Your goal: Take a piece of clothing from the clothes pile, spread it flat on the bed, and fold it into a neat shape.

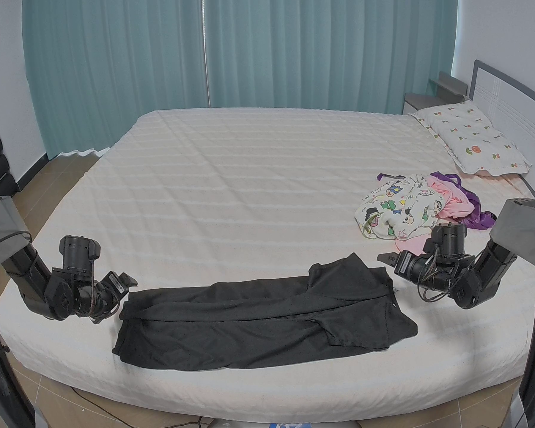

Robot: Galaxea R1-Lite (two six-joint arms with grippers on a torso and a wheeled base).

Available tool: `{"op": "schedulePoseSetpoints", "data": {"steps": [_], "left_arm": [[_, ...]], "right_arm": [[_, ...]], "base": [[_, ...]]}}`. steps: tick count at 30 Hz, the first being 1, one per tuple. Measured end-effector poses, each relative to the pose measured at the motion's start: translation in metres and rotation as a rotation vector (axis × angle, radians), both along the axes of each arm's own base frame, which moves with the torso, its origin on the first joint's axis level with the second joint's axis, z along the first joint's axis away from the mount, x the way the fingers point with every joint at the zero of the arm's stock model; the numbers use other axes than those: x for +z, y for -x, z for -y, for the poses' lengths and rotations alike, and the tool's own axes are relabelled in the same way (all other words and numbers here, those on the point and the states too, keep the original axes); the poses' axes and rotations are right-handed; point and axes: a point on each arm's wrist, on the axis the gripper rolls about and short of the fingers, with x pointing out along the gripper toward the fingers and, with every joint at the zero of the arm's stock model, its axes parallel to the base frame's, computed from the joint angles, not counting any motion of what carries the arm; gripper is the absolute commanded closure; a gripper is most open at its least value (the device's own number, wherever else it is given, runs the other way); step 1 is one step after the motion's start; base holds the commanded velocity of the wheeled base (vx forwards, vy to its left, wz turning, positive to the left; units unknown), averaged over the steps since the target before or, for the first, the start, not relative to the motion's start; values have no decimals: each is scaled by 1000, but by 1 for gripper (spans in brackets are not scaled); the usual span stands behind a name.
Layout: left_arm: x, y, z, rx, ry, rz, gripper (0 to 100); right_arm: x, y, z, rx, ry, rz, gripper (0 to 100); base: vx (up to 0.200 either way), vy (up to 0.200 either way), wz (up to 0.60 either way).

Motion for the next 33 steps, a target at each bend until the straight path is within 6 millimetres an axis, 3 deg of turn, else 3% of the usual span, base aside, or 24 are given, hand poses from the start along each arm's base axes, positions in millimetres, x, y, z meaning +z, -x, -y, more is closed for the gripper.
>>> {"op": "schedulePoseSetpoints", "data": {"steps": [8, 19, 20, 33], "left_arm": [[5, -1, 8, 79, 125, 22, 0], [-4, -2, 16, 61, 150, -3, 0], [-4, -2, 16, 60, 150, -4, 0], [-8, -1, 16, 60, 150, -19, 0]], "right_arm": [[-11, -19, -20, 62, -8, -37, 0], [-31, -40, -33, 106, -20, -65, 0], [-32, -41, -34, 107, -20, -65, 100], [-36, -28, -30, 99, -11, -104, 100]], "base": [[0, 0, 0], [0, 0, 0], [0, 0, 0], [0, 0, 0]]}}
